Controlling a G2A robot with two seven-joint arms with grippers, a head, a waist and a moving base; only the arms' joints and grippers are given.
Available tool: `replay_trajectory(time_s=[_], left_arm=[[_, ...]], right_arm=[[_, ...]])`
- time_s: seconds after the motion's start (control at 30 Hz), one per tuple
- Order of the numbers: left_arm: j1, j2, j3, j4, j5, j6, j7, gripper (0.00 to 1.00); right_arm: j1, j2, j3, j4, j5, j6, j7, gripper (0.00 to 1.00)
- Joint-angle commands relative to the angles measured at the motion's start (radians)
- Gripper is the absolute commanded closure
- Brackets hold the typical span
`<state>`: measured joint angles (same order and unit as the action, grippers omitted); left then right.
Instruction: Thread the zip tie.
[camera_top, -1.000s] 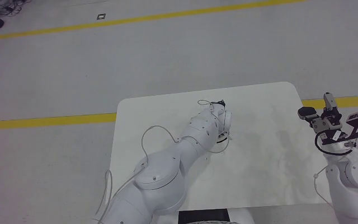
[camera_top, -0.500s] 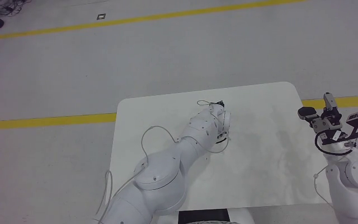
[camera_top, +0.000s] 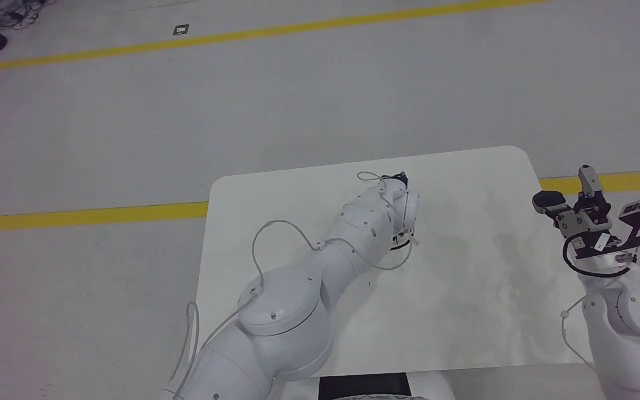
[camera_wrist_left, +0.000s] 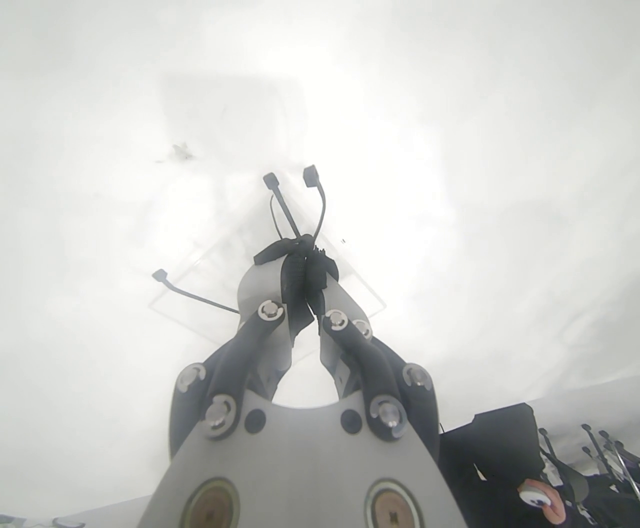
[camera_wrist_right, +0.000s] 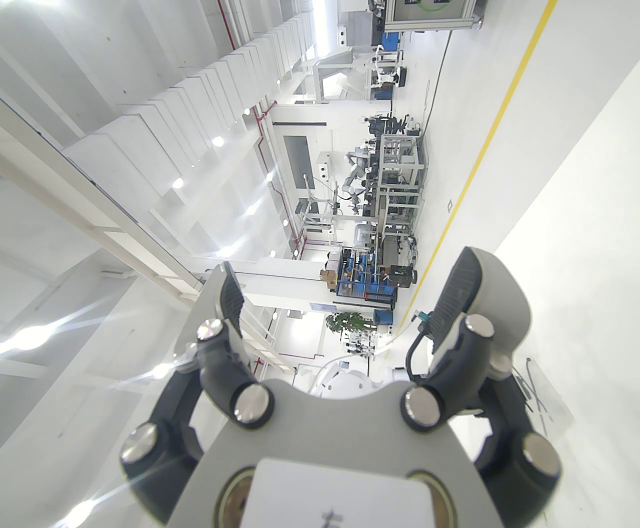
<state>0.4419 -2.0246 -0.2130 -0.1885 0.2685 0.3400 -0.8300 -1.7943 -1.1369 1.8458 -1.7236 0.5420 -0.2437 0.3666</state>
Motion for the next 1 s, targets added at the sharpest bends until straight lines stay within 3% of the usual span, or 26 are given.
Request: replay_trajectory(time_s=[0.0, 0.53, 0.67, 0.97], left_arm=[[-0.002, 0.000, -0.002, 0.005, 0.004, 0.000, 0.003, 1.00], [-0.025, 0.000, -0.017, 0.016, 0.027, 0.000, -0.011, 1.00], [-0.033, 0.000, -0.021, 0.001, -0.001, 0.000, -0.038, 1.00], [-0.050, 0.000, -0.032, 0.047, -0.034, 0.000, -0.006, 1.00]], right_arm=[[0.000, 0.000, 0.000, 0.000, 0.000, 0.000, 0.000, 0.00], [0.000, 0.000, 0.000, 0.000, 0.000, 0.000, 0.000, 0.00], [0.000, 0.000, 0.000, 0.000, 0.000, 0.000, 0.000, 0.00], [0.000, 0.000, 0.000, 0.000, 0.000, 0.000, 0.000, 0.00]])
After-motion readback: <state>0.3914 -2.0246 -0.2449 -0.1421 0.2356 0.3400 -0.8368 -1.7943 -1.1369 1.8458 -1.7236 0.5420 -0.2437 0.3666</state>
